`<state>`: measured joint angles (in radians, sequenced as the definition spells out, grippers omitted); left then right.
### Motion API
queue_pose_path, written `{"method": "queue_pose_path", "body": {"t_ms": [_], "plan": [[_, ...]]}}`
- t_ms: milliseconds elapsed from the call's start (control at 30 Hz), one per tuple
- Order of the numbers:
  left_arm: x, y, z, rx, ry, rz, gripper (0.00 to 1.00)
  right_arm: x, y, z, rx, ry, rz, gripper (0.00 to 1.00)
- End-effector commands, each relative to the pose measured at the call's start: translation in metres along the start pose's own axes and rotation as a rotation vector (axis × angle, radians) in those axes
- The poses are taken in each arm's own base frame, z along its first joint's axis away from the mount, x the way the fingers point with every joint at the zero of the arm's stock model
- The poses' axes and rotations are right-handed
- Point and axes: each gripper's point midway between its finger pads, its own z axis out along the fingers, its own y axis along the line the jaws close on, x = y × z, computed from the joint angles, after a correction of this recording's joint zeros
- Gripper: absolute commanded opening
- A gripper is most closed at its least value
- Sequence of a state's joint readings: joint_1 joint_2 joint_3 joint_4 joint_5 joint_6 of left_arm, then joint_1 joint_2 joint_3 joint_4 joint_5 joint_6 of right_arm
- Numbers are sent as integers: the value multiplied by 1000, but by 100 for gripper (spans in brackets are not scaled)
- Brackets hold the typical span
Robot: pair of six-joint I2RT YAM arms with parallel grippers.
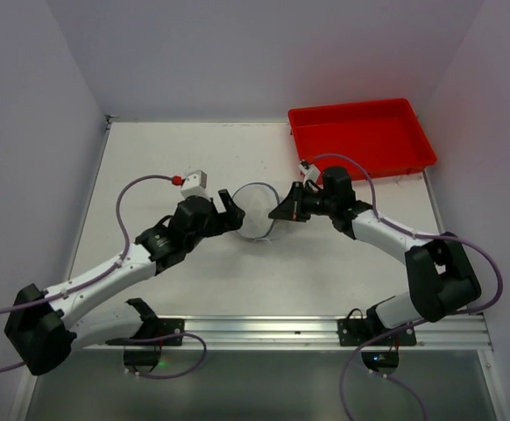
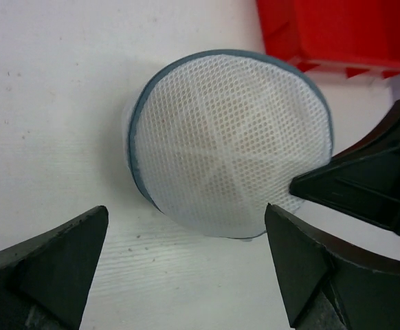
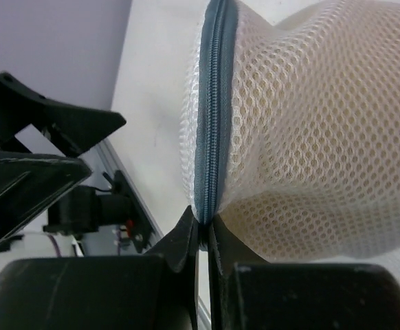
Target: Unzip the laundry bag and remove the bra
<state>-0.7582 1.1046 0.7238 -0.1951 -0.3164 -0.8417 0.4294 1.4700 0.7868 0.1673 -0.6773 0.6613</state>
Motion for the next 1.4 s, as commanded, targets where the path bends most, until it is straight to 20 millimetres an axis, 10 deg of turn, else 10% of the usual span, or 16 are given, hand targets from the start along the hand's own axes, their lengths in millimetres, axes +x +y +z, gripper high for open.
{"method": "queue_pose_path", "body": {"t_ms": [0,433,933,1100,1367], "plan": [[-10,5,-15,25,-45,-181,100,-27,40,-4,-102,-59,111,0],[33,12,8,163,-9,-608,100,-37,47,-4,-124,-100,220,0],[13,-17,18,373,-94,-716,97,-34,52,-3,-178,-89,253,0],[5,-21,21,407,-139,-707,79,-35,55,-5,-182,-94,248,0],[-9,-28,16,450,-191,-676,8,-26,49,-5,-177,-85,269,0]]}}
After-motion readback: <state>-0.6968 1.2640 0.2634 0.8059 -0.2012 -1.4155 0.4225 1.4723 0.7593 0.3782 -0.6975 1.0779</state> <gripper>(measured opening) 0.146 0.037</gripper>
